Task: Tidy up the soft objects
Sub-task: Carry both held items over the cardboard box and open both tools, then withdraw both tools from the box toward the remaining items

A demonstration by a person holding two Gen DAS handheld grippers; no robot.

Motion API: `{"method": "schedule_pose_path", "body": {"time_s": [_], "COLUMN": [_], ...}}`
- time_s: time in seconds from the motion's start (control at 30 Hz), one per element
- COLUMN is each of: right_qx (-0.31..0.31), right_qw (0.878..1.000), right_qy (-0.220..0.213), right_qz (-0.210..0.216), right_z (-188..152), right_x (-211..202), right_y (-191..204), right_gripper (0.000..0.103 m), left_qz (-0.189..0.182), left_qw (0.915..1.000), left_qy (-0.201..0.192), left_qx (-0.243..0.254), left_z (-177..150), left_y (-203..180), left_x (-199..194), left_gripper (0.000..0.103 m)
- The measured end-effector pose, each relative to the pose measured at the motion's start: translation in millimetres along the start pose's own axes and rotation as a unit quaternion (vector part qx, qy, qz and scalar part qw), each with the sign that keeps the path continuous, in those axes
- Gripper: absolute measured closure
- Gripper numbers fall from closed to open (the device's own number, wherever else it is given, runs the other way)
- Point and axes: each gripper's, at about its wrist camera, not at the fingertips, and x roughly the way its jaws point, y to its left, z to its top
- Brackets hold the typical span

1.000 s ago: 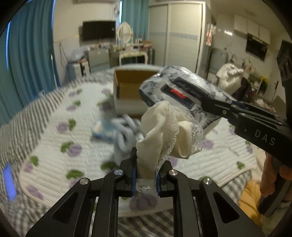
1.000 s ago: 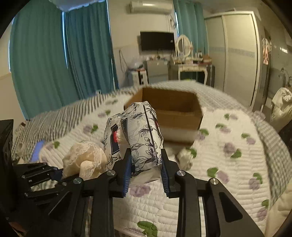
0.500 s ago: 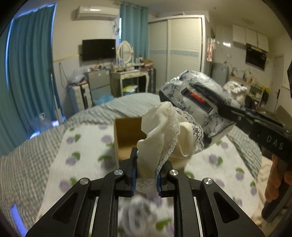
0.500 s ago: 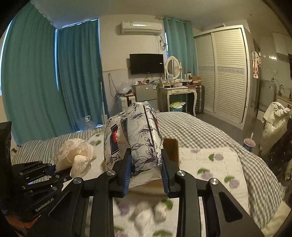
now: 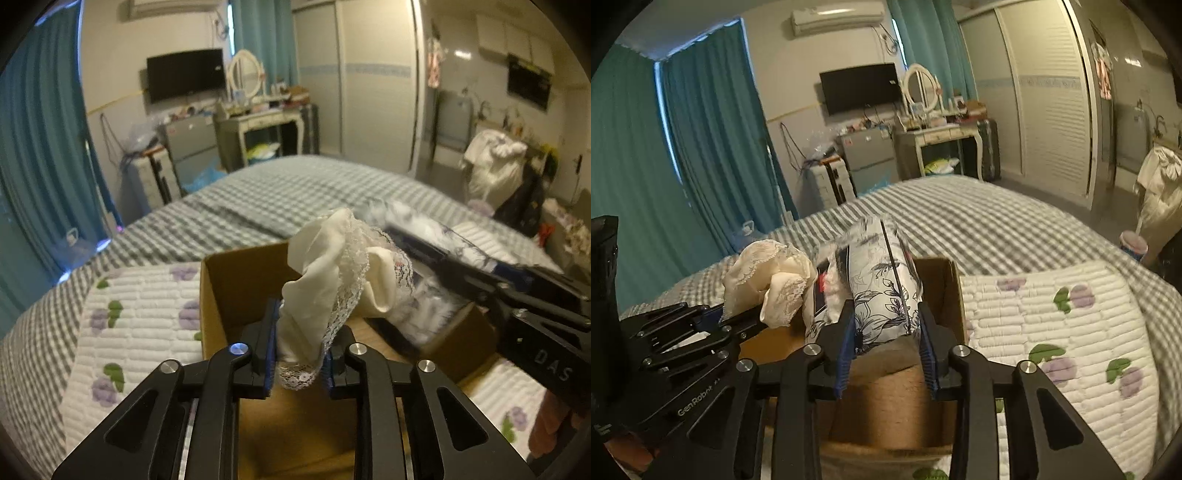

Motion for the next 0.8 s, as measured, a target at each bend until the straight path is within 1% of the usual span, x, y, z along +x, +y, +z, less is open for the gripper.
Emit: {"method": "schedule_pose_path", "body": {"time_s": [0.03, 0.07, 0.1, 0.17, 0.23, 0.27, 0.3, 0.37, 0.4, 0.43, 0.47, 0.5, 0.57, 0.6, 0.67, 0.7, 0.8], "right_qx": [-0.001, -0.002, 0.000, -0.002, -0.006, -0.009, -0.012, -0.017, -0.021, -0.026, -0.029, -0.034, -0.040, -0.046, -0.055, -0.061, -0.078], "right_qw": [1.000, 1.000, 1.000, 1.000, 1.000, 1.000, 0.999, 0.999, 0.999, 0.998, 0.997, 0.997, 0.995, 0.995, 0.993, 0.993, 0.992], "right_qy": [0.000, -0.002, -0.003, -0.005, -0.011, -0.014, -0.020, -0.034, -0.042, -0.051, -0.058, -0.070, -0.084, -0.090, -0.099, -0.103, -0.098], "right_qz": [-0.003, -0.003, -0.012, -0.014, -0.019, -0.021, -0.025, -0.025, -0.027, -0.029, -0.029, -0.027, -0.025, -0.024, -0.024, -0.023, -0.020], "right_z": [-2.4, -3.3, -3.0, -2.8, 0.5, 3.2, 6.4, 14.3, 19.0, 23.8, 26.3, 30.2, 33.0, 33.4, 30.8, 27.3, 9.2], "right_x": [2.0, 2.4, 0.1, -8.3, -21.1, -30.6, -44.1, -72.8, -91.4, -112.1, -126.6, -151.9, -182.7, -205.1, -231.9, -247.1, -276.9], "right_y": [-2.4, -4.3, -5.4, -8.5, -9.9, -10.0, -9.1, -5.3, -1.9, 2.4, 5.7, 10.8, 19.1, 25.2, 34.5, 39.7, 53.1], "right_gripper": [0.067, 0.063, 0.052, 0.045, 0.044, 0.042, 0.039, 0.035, 0.033, 0.032, 0.028, 0.021, 0.014, 0.009, 0.002, 0.000, 0.000], "left_qz": [0.002, 0.003, 0.007, 0.014, 0.011, 0.010, 0.009, 0.014, 0.015, 0.018, 0.022, 0.024, 0.028, 0.030, 0.034, 0.036, 0.044], "left_qw": [1.0000, 1.0000, 0.9999, 0.9996, 0.9995, 0.9994, 0.9992, 0.9983, 0.9974, 0.9962, 0.9944, 0.9925, 0.9900, 0.9889, 0.9881, 0.9880, 0.9878], "left_qy": [0.001, 0.000, -0.007, -0.021, -0.023, -0.027, -0.032, -0.053, -0.067, -0.083, -0.101, -0.118, -0.136, -0.143, -0.147, -0.148, -0.146], "left_qx": [-0.003, -0.008, -0.013, -0.015, -0.018, -0.021, -0.022, -0.020, -0.020, -0.020, -0.022, -0.023, -0.025, -0.026, -0.027, -0.029, -0.032], "left_z": [-1.0, -1.1, -0.8, 2.7, 7.3, 10.3, 13.3, 19.7, 22.2, 24.5, 26.3, 26.9, 26.8, 25.0, 19.7, 16.3, -3.2], "left_y": [-0.2, 0.8, 2.2, 1.1, 1.7, 2.4, 2.5, 0.6, -0.1, -1.3, -1.0, -2.3, -2.3, -3.2, -2.5, -2.5, 1.1], "left_x": [1.0, 0.7, -2.0, -12.9, -26.9, -38.2, -47.6, -77.8, -94.1, -113.6, -133.7, -156.4, -186.6, -206.2, -229.8, -238.6, -263.1], "left_gripper": [0.061, 0.041, 0.031, 0.030, 0.030, 0.030, 0.030, 0.028, 0.022, 0.018, 0.015, 0.015, 0.015, 0.015, 0.014, 0.014, 0.014]}}
